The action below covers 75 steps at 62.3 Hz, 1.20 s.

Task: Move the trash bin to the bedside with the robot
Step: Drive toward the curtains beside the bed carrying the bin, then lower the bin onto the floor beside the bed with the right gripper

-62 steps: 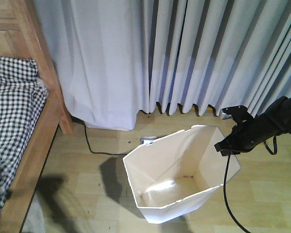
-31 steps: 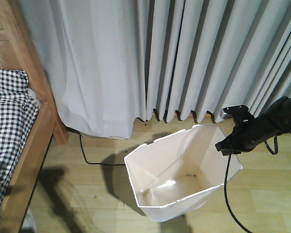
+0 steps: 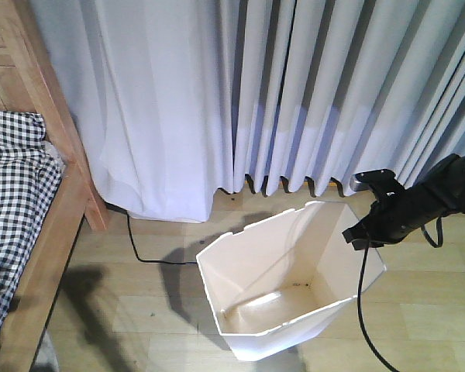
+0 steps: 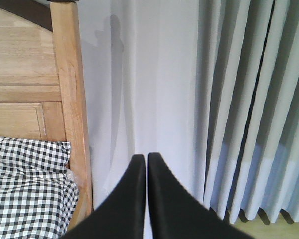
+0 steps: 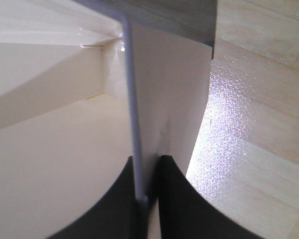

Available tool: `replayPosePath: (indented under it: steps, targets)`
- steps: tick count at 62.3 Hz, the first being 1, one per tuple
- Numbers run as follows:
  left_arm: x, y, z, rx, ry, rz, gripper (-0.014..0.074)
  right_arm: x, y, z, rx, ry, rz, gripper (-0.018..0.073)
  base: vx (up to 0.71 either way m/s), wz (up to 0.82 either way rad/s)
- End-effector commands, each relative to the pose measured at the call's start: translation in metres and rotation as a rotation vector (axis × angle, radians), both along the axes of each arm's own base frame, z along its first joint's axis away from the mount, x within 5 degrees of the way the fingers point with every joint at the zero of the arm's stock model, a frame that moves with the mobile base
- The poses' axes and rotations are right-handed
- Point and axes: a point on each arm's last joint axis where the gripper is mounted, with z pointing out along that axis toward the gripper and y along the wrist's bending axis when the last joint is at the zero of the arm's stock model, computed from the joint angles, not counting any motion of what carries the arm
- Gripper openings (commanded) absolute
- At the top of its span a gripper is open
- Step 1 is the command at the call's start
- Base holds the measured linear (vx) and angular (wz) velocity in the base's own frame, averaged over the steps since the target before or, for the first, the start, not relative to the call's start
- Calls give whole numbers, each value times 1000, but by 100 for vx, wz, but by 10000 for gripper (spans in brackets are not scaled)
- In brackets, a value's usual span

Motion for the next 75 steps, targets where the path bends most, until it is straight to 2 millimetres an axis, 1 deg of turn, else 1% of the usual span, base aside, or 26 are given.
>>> replayPosePath:
  steps: [1,14,25,27,35,42,50,57,63,69,75]
  targets:
    - [1,0,-2,-14,-60,-4,-6,10,4,32,76,-53,-47,-6,0,0]
    - [1,0,-2,-14,-60,-4,-6,15,-1,32,22,-106,-76,-6,0,0]
    - [1,0,-2,-14,-60,-4,-6,16,-1,32,27,-103,-89,-6,0,0]
    - [1,0,-2,-14,-60,-4,-6,16,-1,32,29,-104,-116,-6,0,0]
    - [1,0,-2,-14,-60,-4,-6,26,-7,31,38,-141,-332,-4,0,0]
    - [1,0,-2,-14,-60,-4,-6,34,-9,26,36,-157,-364,-3,0,0]
    - [1,0,-2,-14,-60,-4,-6,46,-6,8,76,-104,-304,-3,0,0]
    - [1,0,-2,-14,-60,-4,-6,56,-6,-9,122,-60,-317,-3,0,0]
    - [1,0,-2,-14,-60,-4,-6,65,-15,-24,158,-44,-372,-3,0,0]
    - [1,0,-2,-14,-60,-4,-6,72,-25,-37,174,-35,-390,-3,0,0]
    - [1,0,-2,-14,-60,-4,-6,77,-29,-48,191,-21,-389,-3,0,0]
